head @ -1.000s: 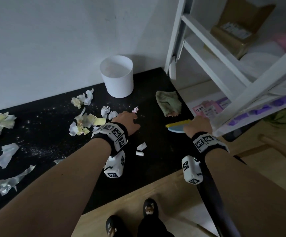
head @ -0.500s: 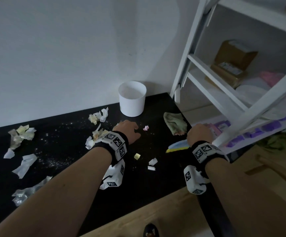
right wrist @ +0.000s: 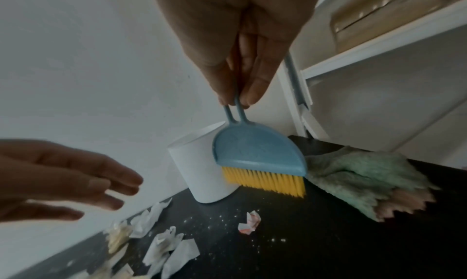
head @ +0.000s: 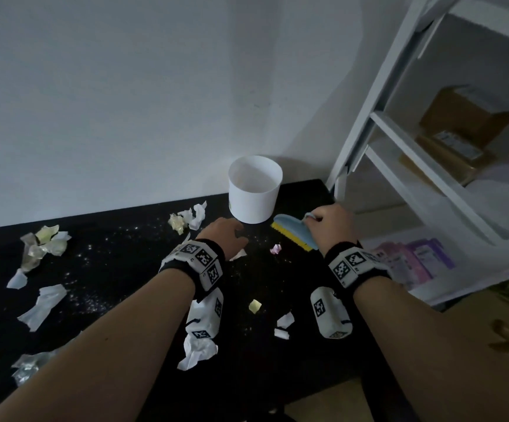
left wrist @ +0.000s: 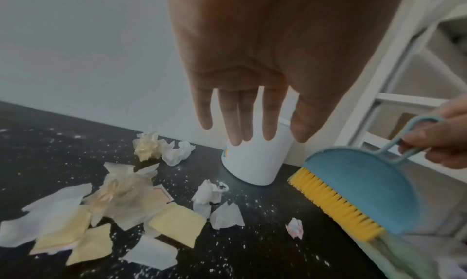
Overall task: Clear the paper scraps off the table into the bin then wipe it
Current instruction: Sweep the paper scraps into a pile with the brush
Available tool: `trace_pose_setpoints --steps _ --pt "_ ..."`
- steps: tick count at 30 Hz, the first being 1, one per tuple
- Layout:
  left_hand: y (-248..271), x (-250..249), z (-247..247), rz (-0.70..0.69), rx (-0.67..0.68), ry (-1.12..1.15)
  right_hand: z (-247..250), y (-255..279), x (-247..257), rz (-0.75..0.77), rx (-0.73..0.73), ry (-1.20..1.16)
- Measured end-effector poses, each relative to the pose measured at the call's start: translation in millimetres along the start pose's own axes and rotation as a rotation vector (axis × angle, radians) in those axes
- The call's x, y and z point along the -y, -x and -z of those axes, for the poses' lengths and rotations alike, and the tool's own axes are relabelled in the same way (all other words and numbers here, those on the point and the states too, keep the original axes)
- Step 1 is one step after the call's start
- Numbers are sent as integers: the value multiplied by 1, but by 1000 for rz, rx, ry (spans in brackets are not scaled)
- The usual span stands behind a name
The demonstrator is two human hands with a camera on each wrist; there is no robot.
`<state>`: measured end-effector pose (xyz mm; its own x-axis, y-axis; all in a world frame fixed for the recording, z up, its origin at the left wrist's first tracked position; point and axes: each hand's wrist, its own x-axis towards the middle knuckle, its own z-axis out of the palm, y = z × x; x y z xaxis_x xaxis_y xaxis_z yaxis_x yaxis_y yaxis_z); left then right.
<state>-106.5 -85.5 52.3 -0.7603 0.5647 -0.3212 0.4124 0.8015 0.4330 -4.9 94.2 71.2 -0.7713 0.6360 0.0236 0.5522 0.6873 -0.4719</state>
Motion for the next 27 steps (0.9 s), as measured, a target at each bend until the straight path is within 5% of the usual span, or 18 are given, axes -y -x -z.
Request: trace_pose_setpoints --steps 15,24,27 --pt "-57 10 -2 153 -84 -141 -50 -61 1 170 508 162" --pt "-72 0 0 229 -169 -22 -23 -91 -8 95 328 197" --pt "-76 -4 2 246 -175 15 -30 -91 -9 157 465 188"
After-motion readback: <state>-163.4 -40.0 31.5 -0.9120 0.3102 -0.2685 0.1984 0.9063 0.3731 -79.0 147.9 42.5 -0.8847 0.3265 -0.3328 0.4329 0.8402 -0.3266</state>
